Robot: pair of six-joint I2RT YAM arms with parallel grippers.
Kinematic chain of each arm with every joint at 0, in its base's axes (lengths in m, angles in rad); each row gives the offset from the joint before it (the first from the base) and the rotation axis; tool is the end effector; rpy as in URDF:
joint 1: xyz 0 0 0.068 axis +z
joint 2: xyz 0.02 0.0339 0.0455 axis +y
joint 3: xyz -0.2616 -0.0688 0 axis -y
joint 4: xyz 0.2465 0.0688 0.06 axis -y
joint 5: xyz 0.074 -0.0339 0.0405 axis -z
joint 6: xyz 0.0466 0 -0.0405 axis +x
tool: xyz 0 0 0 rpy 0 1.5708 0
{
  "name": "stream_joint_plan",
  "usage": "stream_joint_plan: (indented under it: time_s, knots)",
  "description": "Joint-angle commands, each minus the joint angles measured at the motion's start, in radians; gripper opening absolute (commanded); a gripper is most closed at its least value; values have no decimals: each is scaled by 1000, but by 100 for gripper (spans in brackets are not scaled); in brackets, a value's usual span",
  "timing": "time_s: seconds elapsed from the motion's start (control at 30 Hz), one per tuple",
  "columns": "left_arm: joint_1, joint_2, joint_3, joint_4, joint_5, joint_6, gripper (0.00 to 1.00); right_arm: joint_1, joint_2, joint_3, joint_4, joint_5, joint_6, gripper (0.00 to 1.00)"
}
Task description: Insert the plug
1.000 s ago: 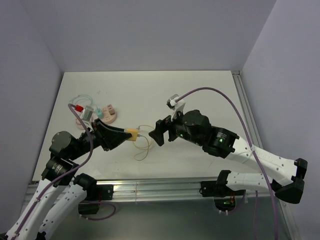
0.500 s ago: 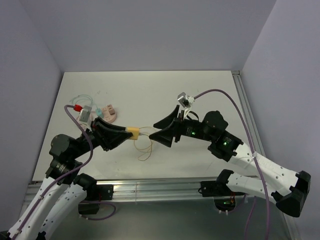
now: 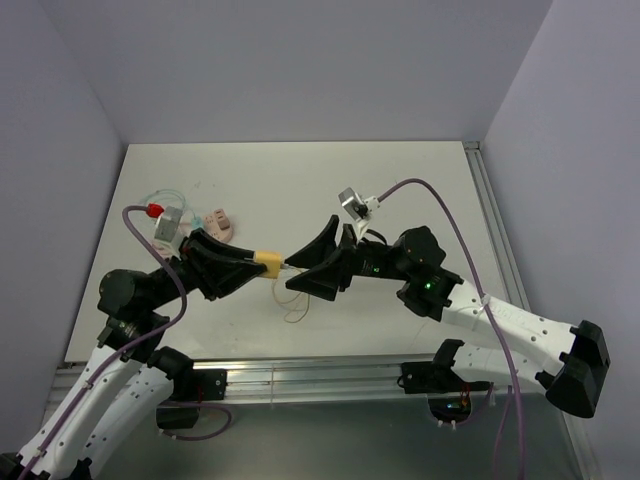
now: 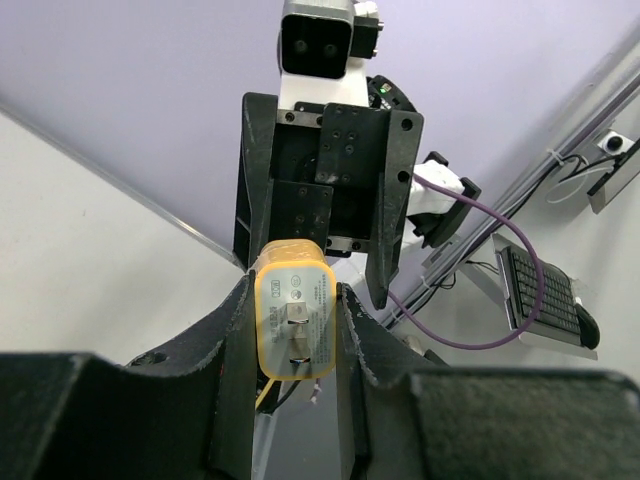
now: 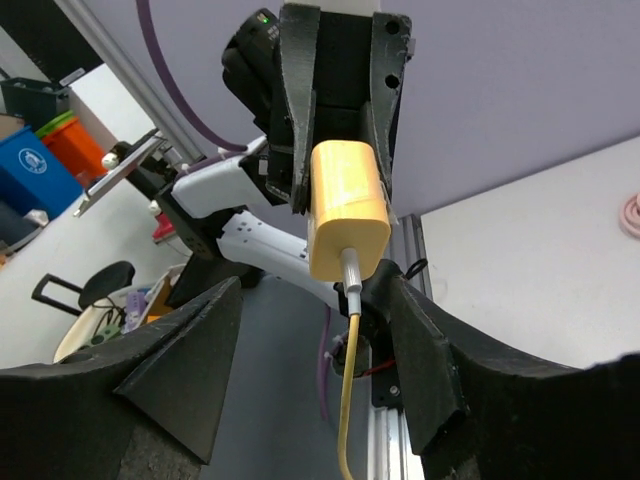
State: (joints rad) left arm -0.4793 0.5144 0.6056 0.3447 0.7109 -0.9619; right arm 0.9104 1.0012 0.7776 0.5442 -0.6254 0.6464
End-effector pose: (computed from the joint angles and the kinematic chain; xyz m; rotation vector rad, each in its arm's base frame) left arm 0.1025 -0.0876 0.3706 0.4031 1.3705 -1.6223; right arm 0.1249 0.2052 0.3729 -0.8024 1.2994 1.6769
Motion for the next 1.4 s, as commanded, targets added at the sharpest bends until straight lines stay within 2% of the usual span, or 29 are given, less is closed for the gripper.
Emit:
stream_joint_plan:
  time_s: [0.0,0.23,0.87,1.0,1.23,1.27,1.3,1.37]
  knots:
    - [1,-11,-20,135,24,-40,0,10,2,-9,115,21,4,67]
    - [-1,-16,-29,168,25,-58,0,21,36,0,174,1,27,57]
    - [-1,-30,-29,166,28,-64,0,94,132,68,232,36,27,48]
    - [-1,-34,-30,162,33,-61,0,99,116,55,255,72,25,43]
    - [-1,-39,-32,154,41,-58,0,99,123,84,215,82,2,42]
    - [-1,-40,-32,154,41,-60,0,99,135,101,208,76,2,40]
    - [-1,-42,-33,154,41,-60,0,100,143,110,200,72,-1,28]
    - [1,-48,-32,142,38,-52,0,101,158,126,180,72,-4,22]
